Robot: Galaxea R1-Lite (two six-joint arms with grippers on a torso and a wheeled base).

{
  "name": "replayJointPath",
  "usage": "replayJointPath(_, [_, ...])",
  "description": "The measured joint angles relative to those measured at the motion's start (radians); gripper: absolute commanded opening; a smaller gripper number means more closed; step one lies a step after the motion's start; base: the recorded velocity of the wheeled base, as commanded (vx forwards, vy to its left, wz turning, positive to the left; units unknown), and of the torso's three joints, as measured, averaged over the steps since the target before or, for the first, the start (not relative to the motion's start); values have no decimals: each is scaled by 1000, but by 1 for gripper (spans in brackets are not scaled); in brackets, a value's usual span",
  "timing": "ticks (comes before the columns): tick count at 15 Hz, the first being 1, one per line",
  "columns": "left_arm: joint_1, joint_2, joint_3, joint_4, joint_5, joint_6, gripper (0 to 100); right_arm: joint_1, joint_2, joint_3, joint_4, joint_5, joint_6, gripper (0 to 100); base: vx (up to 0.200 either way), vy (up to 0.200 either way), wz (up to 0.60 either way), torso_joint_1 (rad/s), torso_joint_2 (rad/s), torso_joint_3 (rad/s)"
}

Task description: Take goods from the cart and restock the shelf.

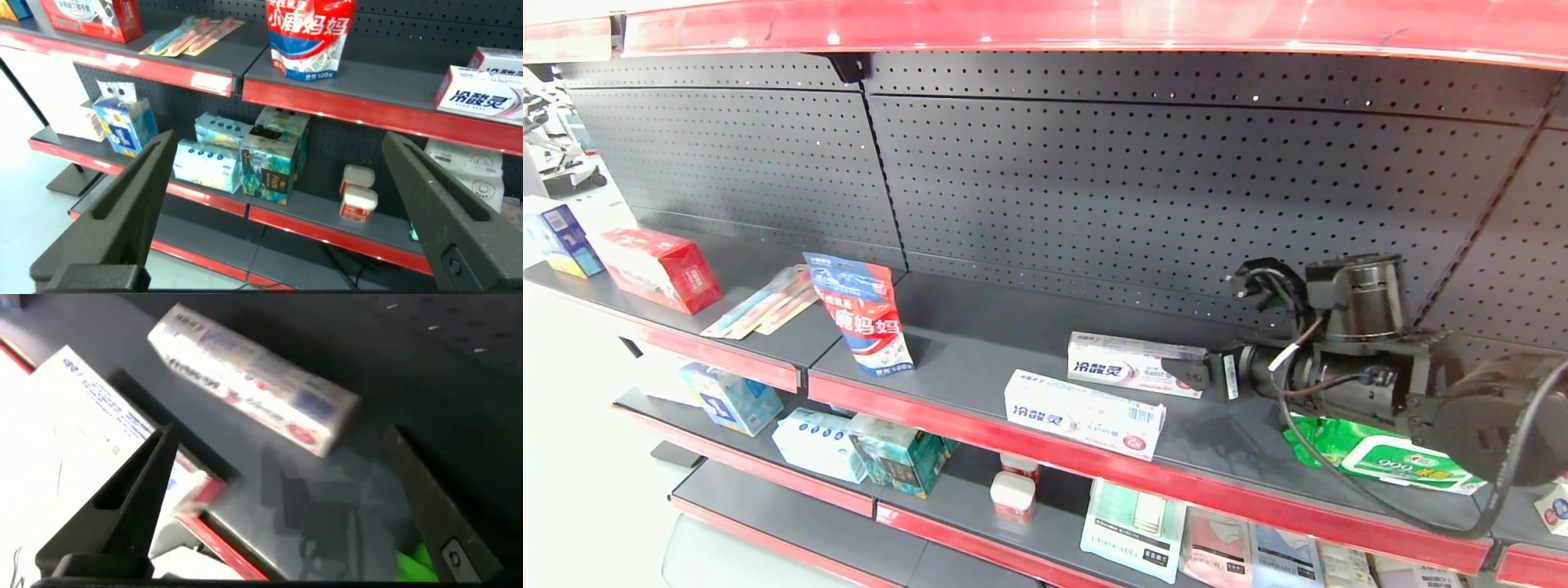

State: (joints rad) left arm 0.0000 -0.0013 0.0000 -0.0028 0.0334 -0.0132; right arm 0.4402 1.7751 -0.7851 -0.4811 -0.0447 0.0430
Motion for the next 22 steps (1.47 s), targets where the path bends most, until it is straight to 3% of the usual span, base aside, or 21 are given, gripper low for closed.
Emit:
replayJointPath(4, [0, 0, 0, 0, 0, 0, 100, 26, 62, -31, -11, -16, 30, 100, 0, 0, 0, 0, 0, 0])
replayJointPath(10, [0, 0, 0, 0, 0, 0, 100, -8, -134, 112, -9, -59, 59, 100, 0, 0, 0, 0, 0, 0])
replayJointPath(13, [0, 0, 0, 0, 0, 0, 100, -70, -309, 176, -1, -78, 51, 100, 0, 0, 0, 0, 0, 0])
replayJointPath(17, [0, 0, 0, 0, 0, 0, 100, -255, -574, 305, 12, -68, -47, 100, 0, 0, 0, 0, 0, 0])
replayJointPath(19, [0, 0, 0, 0, 0, 0, 100, -304, -731, 392, 21, -59, -75, 100, 0, 0, 0, 0, 0, 0])
replayJointPath(22, [0, 0, 0, 0, 0, 0, 100, -350, -959, 501, 131, -54, -116, 100, 0, 0, 0, 0, 0, 0])
